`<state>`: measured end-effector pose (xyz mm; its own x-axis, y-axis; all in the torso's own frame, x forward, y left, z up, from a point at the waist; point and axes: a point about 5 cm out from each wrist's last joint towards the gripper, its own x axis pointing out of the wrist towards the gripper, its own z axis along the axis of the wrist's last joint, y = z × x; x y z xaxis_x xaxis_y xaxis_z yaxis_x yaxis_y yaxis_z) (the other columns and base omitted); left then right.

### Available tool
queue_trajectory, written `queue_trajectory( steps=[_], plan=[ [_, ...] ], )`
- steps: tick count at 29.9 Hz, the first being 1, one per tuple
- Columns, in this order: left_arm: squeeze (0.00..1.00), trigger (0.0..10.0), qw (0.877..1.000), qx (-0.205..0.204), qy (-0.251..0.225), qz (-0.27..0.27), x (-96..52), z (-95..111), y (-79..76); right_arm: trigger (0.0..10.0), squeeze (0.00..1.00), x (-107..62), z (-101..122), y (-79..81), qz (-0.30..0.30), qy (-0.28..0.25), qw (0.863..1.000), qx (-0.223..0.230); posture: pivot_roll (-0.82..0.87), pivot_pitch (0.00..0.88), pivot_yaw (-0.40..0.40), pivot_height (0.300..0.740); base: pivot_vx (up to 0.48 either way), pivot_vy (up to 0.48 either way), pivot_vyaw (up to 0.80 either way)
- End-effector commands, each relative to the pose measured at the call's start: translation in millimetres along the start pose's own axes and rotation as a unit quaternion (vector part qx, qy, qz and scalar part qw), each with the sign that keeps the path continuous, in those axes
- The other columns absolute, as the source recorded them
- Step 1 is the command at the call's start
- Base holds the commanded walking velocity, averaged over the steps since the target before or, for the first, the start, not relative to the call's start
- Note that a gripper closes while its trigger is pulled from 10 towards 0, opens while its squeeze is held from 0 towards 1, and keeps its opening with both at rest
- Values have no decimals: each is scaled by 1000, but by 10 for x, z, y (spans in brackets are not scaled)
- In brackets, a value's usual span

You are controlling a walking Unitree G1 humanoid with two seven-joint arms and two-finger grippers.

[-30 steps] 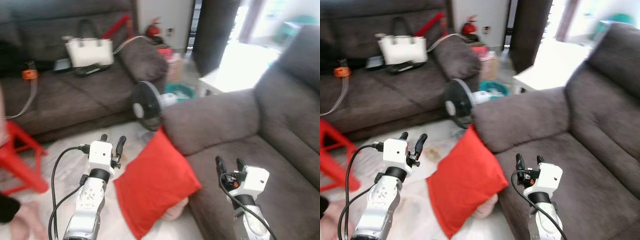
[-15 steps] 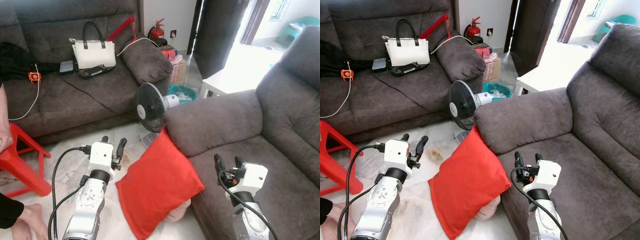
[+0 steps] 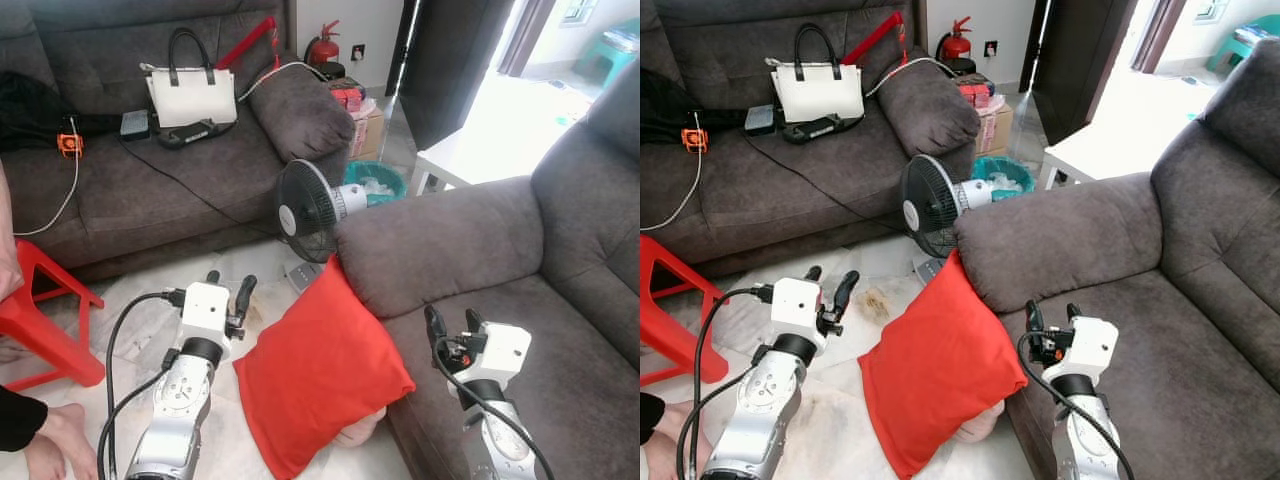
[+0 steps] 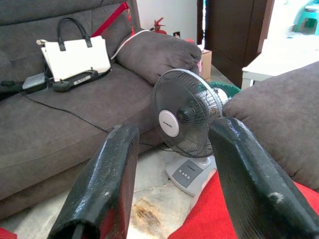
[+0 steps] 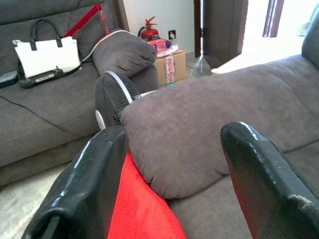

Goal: Move the pillow to the sofa from floor

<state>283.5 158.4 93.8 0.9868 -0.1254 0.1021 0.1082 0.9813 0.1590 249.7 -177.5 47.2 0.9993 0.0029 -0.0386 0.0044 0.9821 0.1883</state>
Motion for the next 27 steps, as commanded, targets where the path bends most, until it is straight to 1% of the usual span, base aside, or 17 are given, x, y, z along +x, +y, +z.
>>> queue_trajectory(
  steps=[1, 6, 27],
  plan=[
    [0, 10000, 1000, 0, 14, -4, -7, -41, -9, 10000, 0, -1, -14, -18, -2, 9, 1000, -3, 78, 60, -59, 740, 0, 0, 0],
    [0, 10000, 1000, 0, 11, -4, 1, -31, -14, 10000, 0, 5, -9, -19, -4, 8, 1000, -1, 80, 58, -60, 740, 0, 0, 0],
    [0, 10000, 1000, 3, 6, -10, 18, -7, -16, 10000, 0, 11, -2, -11, -8, 6, 1000, 3, 79, 60, -56, 740, 264, 0, 0]
  ],
)
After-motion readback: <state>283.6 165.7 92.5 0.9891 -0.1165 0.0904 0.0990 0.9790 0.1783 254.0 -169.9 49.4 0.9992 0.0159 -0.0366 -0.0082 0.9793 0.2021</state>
